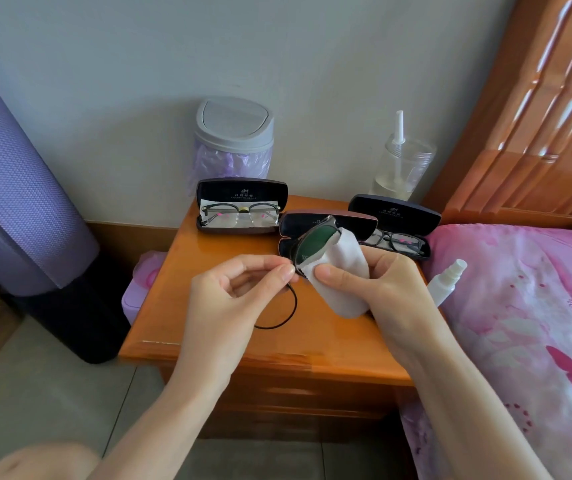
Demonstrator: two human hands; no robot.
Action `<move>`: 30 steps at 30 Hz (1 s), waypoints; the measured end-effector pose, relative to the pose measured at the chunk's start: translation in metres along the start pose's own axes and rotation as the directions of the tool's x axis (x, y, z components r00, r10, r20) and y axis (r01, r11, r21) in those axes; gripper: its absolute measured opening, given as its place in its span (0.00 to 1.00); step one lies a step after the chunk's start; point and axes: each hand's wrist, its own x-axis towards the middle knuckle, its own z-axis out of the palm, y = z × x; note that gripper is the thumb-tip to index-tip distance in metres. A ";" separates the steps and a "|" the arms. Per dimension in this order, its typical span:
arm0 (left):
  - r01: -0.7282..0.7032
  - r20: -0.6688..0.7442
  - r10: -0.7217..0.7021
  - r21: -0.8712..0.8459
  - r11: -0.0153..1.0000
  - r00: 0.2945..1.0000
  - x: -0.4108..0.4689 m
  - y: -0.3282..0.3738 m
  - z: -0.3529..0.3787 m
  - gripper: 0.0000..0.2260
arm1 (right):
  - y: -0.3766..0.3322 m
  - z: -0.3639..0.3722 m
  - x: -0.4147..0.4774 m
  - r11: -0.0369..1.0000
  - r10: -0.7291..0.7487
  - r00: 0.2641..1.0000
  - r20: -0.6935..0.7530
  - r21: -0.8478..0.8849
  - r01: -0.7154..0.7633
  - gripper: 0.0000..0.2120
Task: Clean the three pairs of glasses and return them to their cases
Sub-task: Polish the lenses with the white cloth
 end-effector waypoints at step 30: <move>-0.022 0.018 0.021 0.081 0.996 1.000 0.000 -0.002 -0.001 0.04 | -0.002 0.034 0.006 0.925 0.091 0.990 -0.104 0.377 -0.045 0.10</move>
